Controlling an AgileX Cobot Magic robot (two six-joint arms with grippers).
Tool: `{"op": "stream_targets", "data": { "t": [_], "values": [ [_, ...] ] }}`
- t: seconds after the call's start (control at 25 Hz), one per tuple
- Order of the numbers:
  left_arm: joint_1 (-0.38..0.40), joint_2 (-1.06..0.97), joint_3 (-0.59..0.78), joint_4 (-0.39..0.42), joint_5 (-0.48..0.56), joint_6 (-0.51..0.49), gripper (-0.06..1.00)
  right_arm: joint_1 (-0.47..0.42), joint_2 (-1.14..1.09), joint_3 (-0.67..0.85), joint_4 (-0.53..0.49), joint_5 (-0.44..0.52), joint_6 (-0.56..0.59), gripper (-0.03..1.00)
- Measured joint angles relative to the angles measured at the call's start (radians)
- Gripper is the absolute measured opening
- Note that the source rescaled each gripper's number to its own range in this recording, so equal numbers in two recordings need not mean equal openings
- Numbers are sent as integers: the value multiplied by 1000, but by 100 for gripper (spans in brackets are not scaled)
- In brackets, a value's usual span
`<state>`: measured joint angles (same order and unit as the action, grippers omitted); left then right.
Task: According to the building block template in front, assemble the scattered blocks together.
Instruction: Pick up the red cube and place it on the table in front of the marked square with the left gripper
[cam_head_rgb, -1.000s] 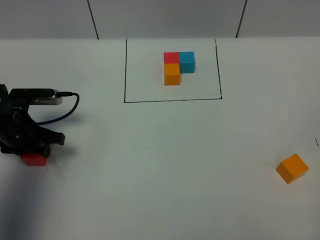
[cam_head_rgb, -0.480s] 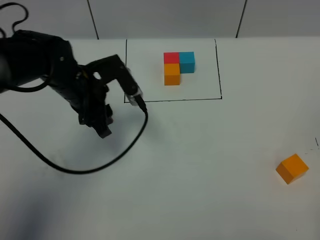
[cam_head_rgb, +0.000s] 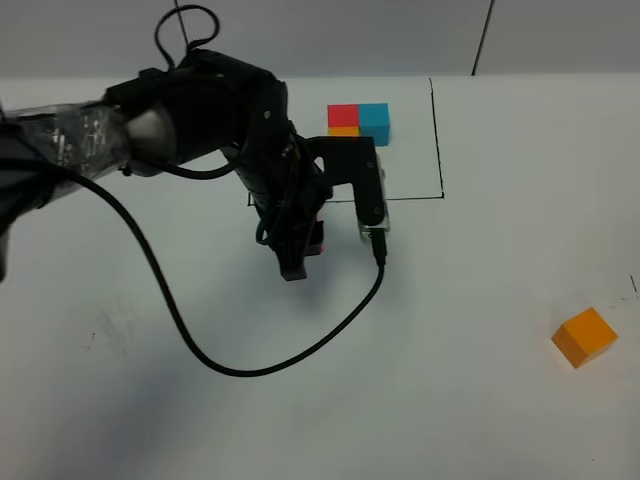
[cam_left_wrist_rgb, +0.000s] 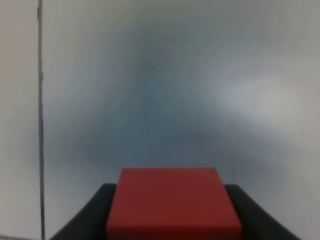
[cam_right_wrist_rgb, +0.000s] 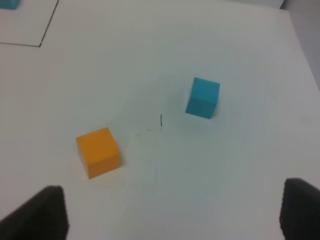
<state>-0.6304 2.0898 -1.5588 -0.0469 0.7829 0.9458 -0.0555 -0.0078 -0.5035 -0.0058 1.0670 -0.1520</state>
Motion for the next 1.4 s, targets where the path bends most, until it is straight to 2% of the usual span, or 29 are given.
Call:
{"op": "stream_targets", "data": {
  "t": [0.4,0.64,1.16,1.24,1.4],
  "values": [
    [-50,186,-210,-17,60,59,2,0,0,0,0,0,0,72],
    [-50,241,-213,-24,62,115,2,0,0,0,0,0,0,72],
    [-50,247,-221,-25,61,150,2,0,0,0,6,0,0,72],
    [-50,247,-221,-25,61,151,11,0,0,0,0,0,0,72],
    [-55,233,-223,-23,63,147,61,0,0,0,0,0,0,72]
  ]
}}
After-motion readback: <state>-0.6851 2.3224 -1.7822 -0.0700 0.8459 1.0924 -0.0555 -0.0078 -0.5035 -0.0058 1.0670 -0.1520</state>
